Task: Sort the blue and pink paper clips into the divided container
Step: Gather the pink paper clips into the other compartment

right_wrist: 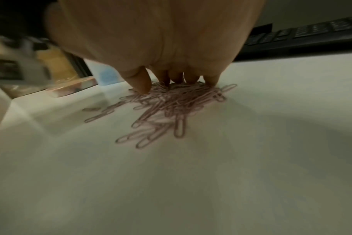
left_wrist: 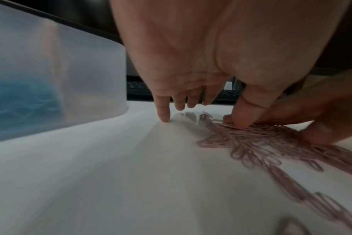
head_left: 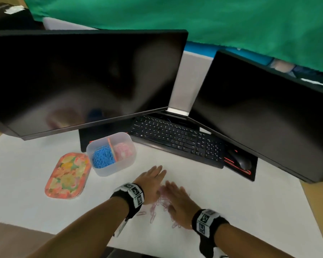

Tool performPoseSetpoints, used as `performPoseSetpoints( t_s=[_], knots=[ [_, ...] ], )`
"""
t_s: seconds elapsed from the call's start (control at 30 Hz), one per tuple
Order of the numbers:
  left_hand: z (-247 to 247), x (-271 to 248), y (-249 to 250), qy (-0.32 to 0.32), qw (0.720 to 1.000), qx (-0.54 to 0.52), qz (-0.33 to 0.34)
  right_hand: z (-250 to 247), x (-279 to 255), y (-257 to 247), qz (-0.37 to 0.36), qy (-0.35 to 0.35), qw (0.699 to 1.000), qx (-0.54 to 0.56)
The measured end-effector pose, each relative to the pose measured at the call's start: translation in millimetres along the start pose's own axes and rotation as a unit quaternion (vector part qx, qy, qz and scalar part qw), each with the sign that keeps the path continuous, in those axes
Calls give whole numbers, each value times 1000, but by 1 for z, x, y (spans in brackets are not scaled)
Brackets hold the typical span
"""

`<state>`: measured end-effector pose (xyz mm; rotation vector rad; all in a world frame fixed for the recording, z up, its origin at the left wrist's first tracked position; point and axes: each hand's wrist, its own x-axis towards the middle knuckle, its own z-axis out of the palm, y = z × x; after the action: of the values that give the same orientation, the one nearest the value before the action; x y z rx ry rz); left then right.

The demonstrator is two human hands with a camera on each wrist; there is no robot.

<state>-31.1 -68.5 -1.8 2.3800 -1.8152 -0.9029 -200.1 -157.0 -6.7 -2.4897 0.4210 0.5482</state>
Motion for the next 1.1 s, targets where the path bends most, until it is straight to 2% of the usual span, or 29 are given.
performPoseSetpoints(
  t_s=[0.1,0.23,0.3,0.4,0.5,0.57,0.63,0.7,0.77,0.87,1.0,1.1],
  knots=[
    [5,9,8,-27,997,61,26,-1,-15,6,20,39,998,47],
    [14,0,16,-49,989,104,88,-8,-30,26,124,125,982,72],
    [17,-9,21,-59,986,96,124,-6,-31,32,156,113,979,63],
    [21,-21,23,-18,988,47,144,5,-29,25,130,97,985,56],
    [21,-32,17,50,993,22,102,17,-32,10,72,74,992,72],
    [19,-40,10,59,997,27,40,16,-37,7,59,68,991,100],
    [19,-46,5,43,999,24,-10,10,-44,11,82,100,986,104],
    [22,-50,2,27,999,5,-36,7,-52,19,123,119,984,57],
    [26,-51,5,21,998,-28,-42,6,-56,23,148,88,985,31],
    [32,-43,15,15,998,-50,-35,9,-47,23,138,54,987,62],
    [28,-25,27,22,995,-79,-49,4,-23,12,120,90,981,122],
    [22,-16,32,50,994,-79,-53,-5,-12,5,114,107,980,122]
  ],
)
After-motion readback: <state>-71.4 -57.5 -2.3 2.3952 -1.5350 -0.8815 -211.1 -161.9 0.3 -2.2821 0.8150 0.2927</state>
